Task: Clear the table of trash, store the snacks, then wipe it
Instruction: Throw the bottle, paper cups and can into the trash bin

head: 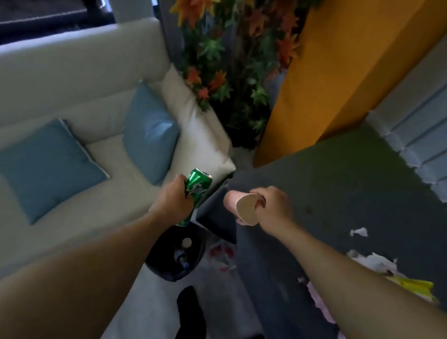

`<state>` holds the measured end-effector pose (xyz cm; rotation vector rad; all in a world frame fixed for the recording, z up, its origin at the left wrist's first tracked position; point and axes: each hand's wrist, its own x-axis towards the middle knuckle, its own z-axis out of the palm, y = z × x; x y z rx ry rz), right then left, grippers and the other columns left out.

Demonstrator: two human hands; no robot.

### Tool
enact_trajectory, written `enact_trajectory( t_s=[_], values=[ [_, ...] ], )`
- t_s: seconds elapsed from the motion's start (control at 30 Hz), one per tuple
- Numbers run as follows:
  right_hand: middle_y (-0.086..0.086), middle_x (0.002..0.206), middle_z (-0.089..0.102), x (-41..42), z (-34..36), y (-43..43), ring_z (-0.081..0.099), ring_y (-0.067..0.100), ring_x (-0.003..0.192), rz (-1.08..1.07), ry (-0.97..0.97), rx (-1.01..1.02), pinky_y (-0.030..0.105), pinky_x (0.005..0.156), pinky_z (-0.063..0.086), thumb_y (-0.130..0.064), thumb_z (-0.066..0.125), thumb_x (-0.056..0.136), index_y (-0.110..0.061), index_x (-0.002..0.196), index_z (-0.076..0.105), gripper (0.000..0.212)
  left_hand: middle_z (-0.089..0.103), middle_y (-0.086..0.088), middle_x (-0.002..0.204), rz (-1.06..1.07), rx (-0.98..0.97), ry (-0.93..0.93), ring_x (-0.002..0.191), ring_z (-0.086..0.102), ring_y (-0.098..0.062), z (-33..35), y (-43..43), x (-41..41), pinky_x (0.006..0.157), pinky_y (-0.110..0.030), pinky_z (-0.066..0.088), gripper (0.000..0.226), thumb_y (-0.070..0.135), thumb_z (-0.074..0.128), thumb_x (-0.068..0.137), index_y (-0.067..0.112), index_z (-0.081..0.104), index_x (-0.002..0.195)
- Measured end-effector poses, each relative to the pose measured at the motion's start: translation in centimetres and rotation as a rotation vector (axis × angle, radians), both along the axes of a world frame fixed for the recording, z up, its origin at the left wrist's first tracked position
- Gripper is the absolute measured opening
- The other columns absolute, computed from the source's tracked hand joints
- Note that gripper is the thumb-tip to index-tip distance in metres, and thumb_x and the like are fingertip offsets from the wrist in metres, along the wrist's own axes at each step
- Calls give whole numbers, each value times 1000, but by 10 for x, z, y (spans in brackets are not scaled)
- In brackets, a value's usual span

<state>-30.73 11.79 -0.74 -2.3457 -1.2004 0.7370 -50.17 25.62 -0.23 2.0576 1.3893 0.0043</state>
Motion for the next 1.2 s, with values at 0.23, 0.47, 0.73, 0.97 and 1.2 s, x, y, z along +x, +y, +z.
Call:
enact_trajectory(
  t_s=[0.23, 0.47, 0.73, 0.97, 1.2],
  values=[
    [14, 117, 62, -57, -47, 49, 58, 33, 108, 121, 12, -86, 35, 88, 43, -11, 54, 92, -12, 125, 68, 35, 62, -21, 115, 93, -130, 78, 106, 58, -42, -55, 22, -58, 85, -43, 48, 31, 16, 53, 92, 6, 49, 121],
    [11, 118, 58, -96, -109, 68, 56, 30, 109, 166, 63, -219, 42, 94, 47, -14, 51, 93, -18, 129, 64, 38, 59, -20, 120, 132, -211, 121, 111, 57, -39, -123, 37, -94, 90, -42, 46, 33, 18, 53, 92, 4, 48, 122],
    [8, 121, 55, -120, -205, 79, 56, 30, 111, 148, 87, -390, 44, 94, 48, -14, 53, 94, -23, 128, 65, 37, 60, -21, 115, 134, -284, 177, 105, 58, -38, -222, 48, -109, 76, -36, 41, 30, 16, 56, 92, 2, 50, 117],
    [9, 121, 56, -134, -291, 82, 54, 28, 113, 118, 118, -414, 39, 96, 44, -7, 52, 93, -20, 125, 67, 38, 59, -18, 107, 145, -343, 197, 96, 57, -34, -310, 47, -112, 69, -34, 36, 27, 16, 57, 91, 3, 51, 113],
    [5, 134, 52, -145, -340, 84, 48, 26, 123, 123, 131, -418, 30, 98, 34, -9, 52, 94, -18, 130, 63, 39, 61, -18, 119, 140, -416, 192, 108, 59, -35, -365, 46, -110, 82, -35, 44, 42, 23, 61, 91, 4, 50, 128]
  ],
)
